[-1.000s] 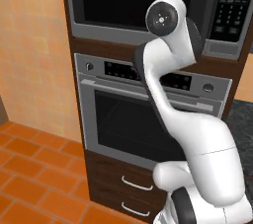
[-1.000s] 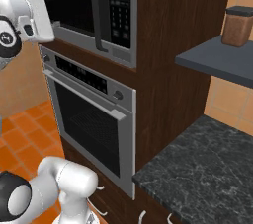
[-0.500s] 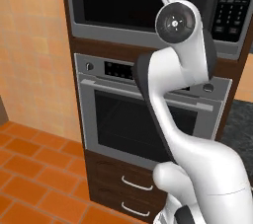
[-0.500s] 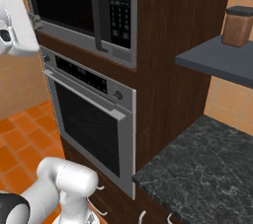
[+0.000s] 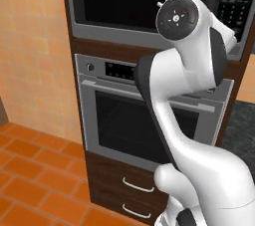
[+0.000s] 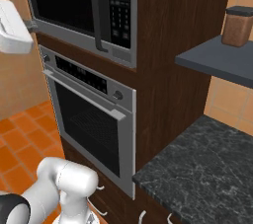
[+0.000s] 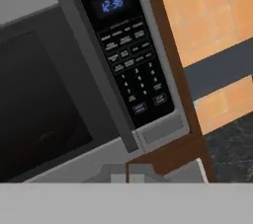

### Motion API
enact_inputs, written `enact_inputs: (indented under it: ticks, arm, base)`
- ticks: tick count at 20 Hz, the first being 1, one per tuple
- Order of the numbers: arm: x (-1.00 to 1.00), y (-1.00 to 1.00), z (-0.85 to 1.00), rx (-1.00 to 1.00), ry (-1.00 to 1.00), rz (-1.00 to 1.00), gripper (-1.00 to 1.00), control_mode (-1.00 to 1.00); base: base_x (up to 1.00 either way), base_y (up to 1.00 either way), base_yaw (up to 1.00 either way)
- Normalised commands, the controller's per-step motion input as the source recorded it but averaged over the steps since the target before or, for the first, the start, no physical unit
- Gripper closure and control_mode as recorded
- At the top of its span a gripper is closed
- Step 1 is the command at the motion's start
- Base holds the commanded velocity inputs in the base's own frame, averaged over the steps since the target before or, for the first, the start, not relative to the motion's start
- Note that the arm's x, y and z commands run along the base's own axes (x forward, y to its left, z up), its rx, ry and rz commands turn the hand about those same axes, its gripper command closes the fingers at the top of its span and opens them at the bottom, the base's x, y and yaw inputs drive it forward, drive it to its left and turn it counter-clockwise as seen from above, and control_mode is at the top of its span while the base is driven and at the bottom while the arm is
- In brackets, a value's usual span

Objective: Open the microwave, place the bowl with waffle inside the microwave, then close the microwave door and turn it on.

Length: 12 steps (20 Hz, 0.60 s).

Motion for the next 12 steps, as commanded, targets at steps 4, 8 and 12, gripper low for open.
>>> enact_inputs:
  ticks: [4,8,12]
  arm:
    - [-0.31,-0.5,-0.22,-0.4,0.08,0.03,1.0,-1.0]
    - [-0.22,-0.41,-0.39,-0.26,-0.06,0.05,1.0,-1.0]
    - [-0.03,-0.25,-0.36,-0.08,0.0,0.05,1.0,-1.0]
  base:
    - [0.0,0.0,0.0]
    - [0.0,0.0,0.0]
    - [0.0,0.0,0.0]
